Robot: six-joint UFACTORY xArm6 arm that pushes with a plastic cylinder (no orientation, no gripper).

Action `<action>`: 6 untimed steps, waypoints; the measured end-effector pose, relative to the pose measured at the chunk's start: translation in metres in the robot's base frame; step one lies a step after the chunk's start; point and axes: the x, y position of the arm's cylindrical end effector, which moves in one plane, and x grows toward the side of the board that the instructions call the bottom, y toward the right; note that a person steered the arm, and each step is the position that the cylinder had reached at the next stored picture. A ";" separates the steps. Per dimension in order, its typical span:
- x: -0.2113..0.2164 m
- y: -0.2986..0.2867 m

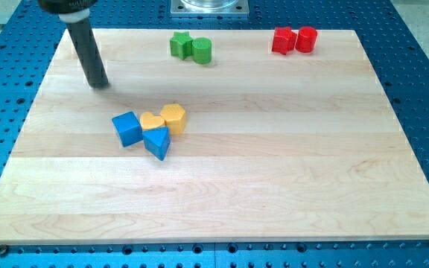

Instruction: Slightly push the green star into the green circle

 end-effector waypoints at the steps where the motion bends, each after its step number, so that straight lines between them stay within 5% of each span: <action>1: -0.063 0.020; 3: -0.130 0.107; 5: -0.058 0.119; 6: -0.101 0.121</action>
